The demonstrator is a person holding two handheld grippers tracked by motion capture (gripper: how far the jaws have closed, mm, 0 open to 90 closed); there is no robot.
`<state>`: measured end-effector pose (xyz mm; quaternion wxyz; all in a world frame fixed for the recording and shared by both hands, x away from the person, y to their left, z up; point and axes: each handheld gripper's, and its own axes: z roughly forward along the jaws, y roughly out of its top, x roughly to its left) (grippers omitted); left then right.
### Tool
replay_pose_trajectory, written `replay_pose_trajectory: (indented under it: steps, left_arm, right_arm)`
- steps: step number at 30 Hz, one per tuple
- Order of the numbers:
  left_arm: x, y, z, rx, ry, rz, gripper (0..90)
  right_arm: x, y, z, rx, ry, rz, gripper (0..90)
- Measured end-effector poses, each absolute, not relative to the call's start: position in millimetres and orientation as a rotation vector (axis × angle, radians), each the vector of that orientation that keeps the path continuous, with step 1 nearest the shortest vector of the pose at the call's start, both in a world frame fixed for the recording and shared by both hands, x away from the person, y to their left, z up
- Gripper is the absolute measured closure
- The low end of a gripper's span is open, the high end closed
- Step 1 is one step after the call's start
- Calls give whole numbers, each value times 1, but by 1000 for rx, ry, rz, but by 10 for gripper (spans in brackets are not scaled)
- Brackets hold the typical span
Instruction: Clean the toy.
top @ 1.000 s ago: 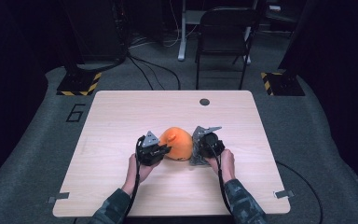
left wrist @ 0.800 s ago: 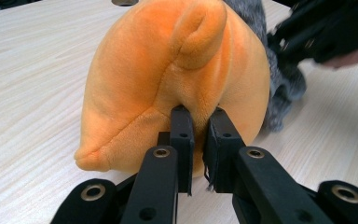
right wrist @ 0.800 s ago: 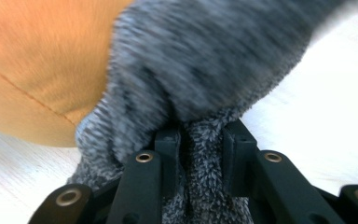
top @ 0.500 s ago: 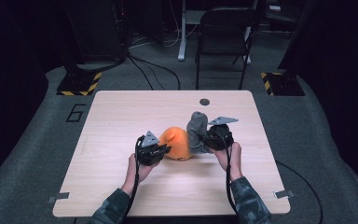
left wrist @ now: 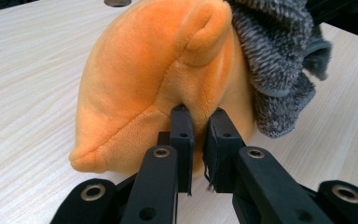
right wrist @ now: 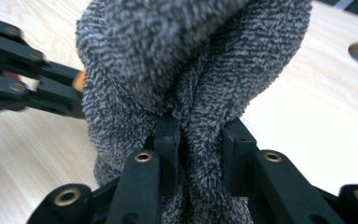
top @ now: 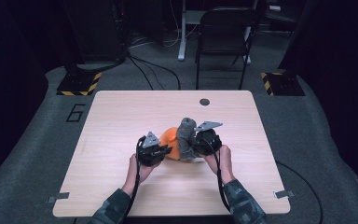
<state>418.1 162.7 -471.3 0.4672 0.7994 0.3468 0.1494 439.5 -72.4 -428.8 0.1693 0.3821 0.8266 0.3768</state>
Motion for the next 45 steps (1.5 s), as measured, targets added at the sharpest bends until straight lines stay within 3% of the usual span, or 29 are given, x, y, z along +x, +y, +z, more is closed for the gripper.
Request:
replay_pose_trajectory:
  steps: [13, 20, 45]
  left_arm:
    - [419, 163, -472, 1955, 850, 365, 824]
    - [419, 165, -471, 1963, 836, 364, 823]
    - [417, 158, -470, 1956, 811, 376, 821]
  right_arm:
    - [464, -94, -476, 1249, 2430, 841, 713]
    - [466, -95, -477, 1247, 2441, 789, 713]
    - [432, -79, -398, 1045, 2288, 1135, 714]
